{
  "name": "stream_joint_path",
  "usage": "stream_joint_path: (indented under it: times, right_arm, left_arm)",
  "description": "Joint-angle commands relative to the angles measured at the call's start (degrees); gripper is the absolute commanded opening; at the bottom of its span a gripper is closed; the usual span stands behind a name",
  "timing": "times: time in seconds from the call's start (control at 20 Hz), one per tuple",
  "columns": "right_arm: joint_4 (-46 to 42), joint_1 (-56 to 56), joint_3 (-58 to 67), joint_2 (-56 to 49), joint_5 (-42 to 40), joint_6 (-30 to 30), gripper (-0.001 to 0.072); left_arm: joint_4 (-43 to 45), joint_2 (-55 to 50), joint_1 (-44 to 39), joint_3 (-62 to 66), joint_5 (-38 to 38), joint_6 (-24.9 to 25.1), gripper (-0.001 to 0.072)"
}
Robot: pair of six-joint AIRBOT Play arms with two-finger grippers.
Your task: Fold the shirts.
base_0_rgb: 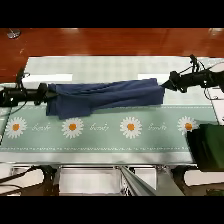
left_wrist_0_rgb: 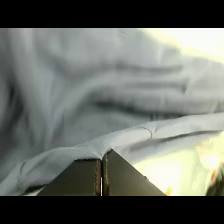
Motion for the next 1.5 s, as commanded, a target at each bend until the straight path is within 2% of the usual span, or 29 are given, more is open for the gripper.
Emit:
stream_joint_path:
  times: [0.0,0.2,0.35,0.4,0.45,0.5,0.6,0.7,0.75,0.85,0.95,1.0,1.1,1.25,1.45]
  right_arm:
    - [0.26,1.27,8.92,-7.72,0.55,-0.48,0.0025]
    - [0.28,1.55,16.04,-13.6,-0.87,1.51,0.0025]
    - [1.86,2.34,18.08,-17.0,-0.85,1.49,0.0025]
    - [2.91,2.4,18.08,-17.84,-0.85,1.49,0.0101]
    - [4.0,2.43,18.08,-18.32,-0.61,1.31,0.0513]
    - [4.02,2.1,18.49,-18.18,0.83,-1.2,0.0613]
    - [2.05,-0.33,22.62,-18.12,8.39,-2.01,0.0617]
    - [-1.07,-4.35,27.04,-17.62,15.02,-0.81,0.0617]
    - [-3.13,-6.38,27.23,-16.7,15.82,0.61,0.0617]
    - [-9.2,-9.77,26.88,-15.87,17.4,3.96,0.0617]
    - [-10.23,-10.93,24.15,-15.93,18.12,4.76,0.0617]
    - [-8.63,-10.69,21.81,-16.04,17.49,4.72,0.0617]
    - [-4.11,-8.52,17.57,-16.76,16.04,3.5,0.0617]
    - [-3.06,-3.69,16.59,-18.86,14.53,3.41,0.0617]
    - [-2.49,1.6,16.65,-20.28,11.34,6.14,0.0617]
  left_arm:
    - [2.23,-10.51,-1.29,12.76,1.01,-5.01,0.0034]
    - [7.67,-17.22,-1.66,23.19,-1.11,-11.06,0.0034]
    - [8.96,-20.59,-2.73,25.42,-2.45,-11.28,0.0034]
    - [9.03,-21.2,-3.15,25.42,-2.43,-10.82,0.0155]
    - [8.94,-21.38,-3.43,25.44,-3.52,-11.45,0.0653]
    - [9.18,-21.31,-3.19,25.94,-5.97,-12.11,0.0705]
    - [14.25,-21.16,-0.13,30.16,-12.76,-13.29,0.0705]
    - [21.99,-19.5,4.46,33.31,-19.15,-18.14,0.0704]
    - [25.51,-17.49,6.78,33.16,-20.33,-19.32,0.0703]
    - [30.1,-11.91,9.94,29.92,-17.77,-19.43,0.0703]
    - [29.35,-4.11,10.99,21.88,-8.52,-18.27,0.0702]
    - [25.4,1.01,10.16,16.22,-3.72,-15.58,0.0701]
    - [16.41,11.72,5.62,5.46,-0.02,-9.25,0.0701]
    - [15.74,24.04,-4.22,-5.77,4.07,-10.78,0.0701]
    - [15.74,27.23,-14.75,-8.31,3.54,-12.31,0.0701]
